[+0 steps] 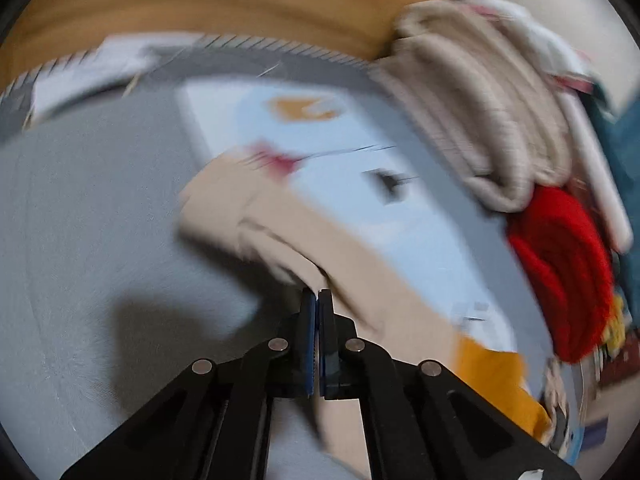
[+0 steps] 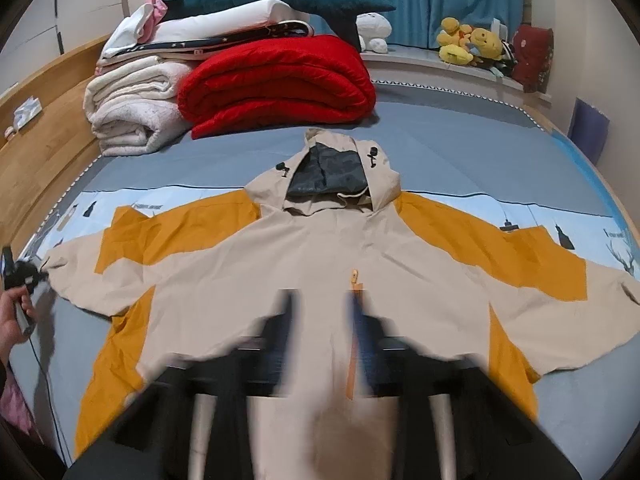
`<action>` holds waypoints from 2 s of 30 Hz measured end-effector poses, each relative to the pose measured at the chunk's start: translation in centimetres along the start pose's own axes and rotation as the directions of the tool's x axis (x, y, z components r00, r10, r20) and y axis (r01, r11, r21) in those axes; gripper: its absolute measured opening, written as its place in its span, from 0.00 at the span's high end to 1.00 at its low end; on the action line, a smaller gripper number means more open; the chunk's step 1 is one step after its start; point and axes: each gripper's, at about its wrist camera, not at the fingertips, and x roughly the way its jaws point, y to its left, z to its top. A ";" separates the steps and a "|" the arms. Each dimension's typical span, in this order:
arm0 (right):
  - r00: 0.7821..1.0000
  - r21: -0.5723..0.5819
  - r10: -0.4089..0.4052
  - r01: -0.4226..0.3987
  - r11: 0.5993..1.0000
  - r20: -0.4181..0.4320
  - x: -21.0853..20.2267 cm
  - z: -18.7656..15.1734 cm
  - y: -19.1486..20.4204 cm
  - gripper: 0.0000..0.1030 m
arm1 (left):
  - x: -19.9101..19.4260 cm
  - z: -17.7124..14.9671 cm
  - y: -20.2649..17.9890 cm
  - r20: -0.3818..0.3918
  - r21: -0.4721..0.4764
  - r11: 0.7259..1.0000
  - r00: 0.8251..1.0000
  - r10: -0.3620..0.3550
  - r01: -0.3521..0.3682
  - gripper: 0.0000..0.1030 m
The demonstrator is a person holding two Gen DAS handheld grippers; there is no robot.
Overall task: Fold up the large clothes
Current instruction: 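Close the left gripper on the beige sleeve cuff, then lift the sleeve and fold it across the jacket front, then release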
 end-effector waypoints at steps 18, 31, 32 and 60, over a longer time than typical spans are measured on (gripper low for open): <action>0.998 0.147 0.007 0.003 0.989 -0.066 -3.9 -4.1 -1.7 0.68 | -13.0 -25.9 -30.9 -0.438 0.496 0.633 0.801 -0.408 0.594 1.00; 0.995 0.212 0.041 -0.022 0.977 -0.086 -4.9 -5.8 -2.3 0.67 | -15.8 -26.1 -28.5 -0.488 0.462 0.758 0.846 -0.217 0.461 0.75; 0.996 0.209 0.042 -0.023 0.978 -0.083 -4.9 -5.8 -2.2 0.67 | -16.0 -25.7 -28.0 -0.476 0.450 0.770 0.851 -0.221 0.452 0.75; 0.928 -0.062 0.356 -0.364 0.929 -0.114 2.5 -6.5 8.3 0.57 | -10.0 -30.9 -33.4 -0.728 0.352 0.564 0.597 -0.337 0.747 0.99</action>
